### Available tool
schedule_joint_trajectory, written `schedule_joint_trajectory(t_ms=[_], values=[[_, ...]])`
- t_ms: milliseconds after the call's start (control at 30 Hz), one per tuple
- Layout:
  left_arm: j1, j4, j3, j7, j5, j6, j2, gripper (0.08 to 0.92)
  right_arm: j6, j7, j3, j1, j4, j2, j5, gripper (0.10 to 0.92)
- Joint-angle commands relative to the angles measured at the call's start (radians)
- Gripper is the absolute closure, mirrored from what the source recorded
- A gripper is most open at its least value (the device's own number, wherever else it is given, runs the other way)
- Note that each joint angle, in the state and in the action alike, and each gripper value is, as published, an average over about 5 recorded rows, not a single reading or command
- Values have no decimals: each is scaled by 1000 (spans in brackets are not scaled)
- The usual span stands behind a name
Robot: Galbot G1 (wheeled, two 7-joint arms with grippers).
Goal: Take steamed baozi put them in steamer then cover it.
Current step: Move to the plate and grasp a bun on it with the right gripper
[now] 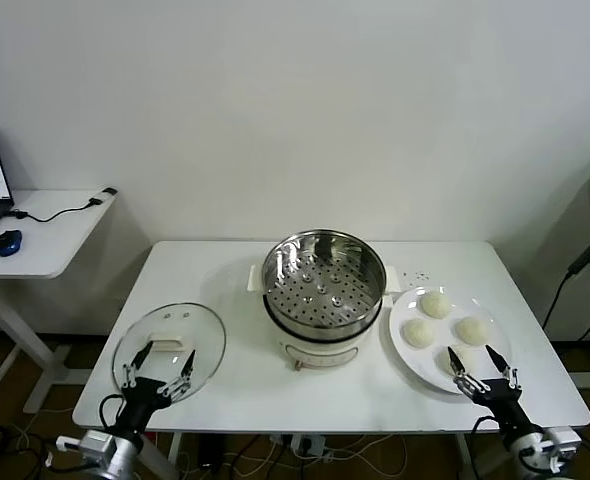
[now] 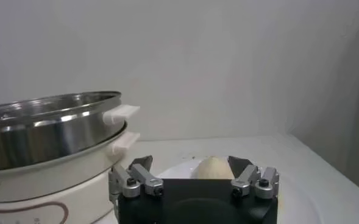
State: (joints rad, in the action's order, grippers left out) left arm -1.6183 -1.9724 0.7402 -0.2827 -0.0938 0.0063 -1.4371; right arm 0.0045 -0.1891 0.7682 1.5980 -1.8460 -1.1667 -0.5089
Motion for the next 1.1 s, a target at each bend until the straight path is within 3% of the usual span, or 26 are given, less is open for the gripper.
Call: schedule_joint_trajectory(t_ms=[33,233,333,667,833,1100], values=[[-2,4,-13,2,12,6,-9,177,-65,20,23,-106,27,16,76,203],[-4,-9,-15,2,21,10,-21,177,-208,-33,36,-304,96,139,150,203],[-8,-22,-12,5,21,11,-27,177,-257,-107,34,-397,135,217,257,203],[-18,-52,-9,17,31,4,-41,177,-360,-622,-122,-743,274,484,695,203],[-22,-67,-5,17,27,2,-40,177,-347,-907,-318,-975,390,525,879,203],[-26,-81,-4,16,17,2,-45,177,-230,-1081,-763,-1337,638,506,1014,203]])
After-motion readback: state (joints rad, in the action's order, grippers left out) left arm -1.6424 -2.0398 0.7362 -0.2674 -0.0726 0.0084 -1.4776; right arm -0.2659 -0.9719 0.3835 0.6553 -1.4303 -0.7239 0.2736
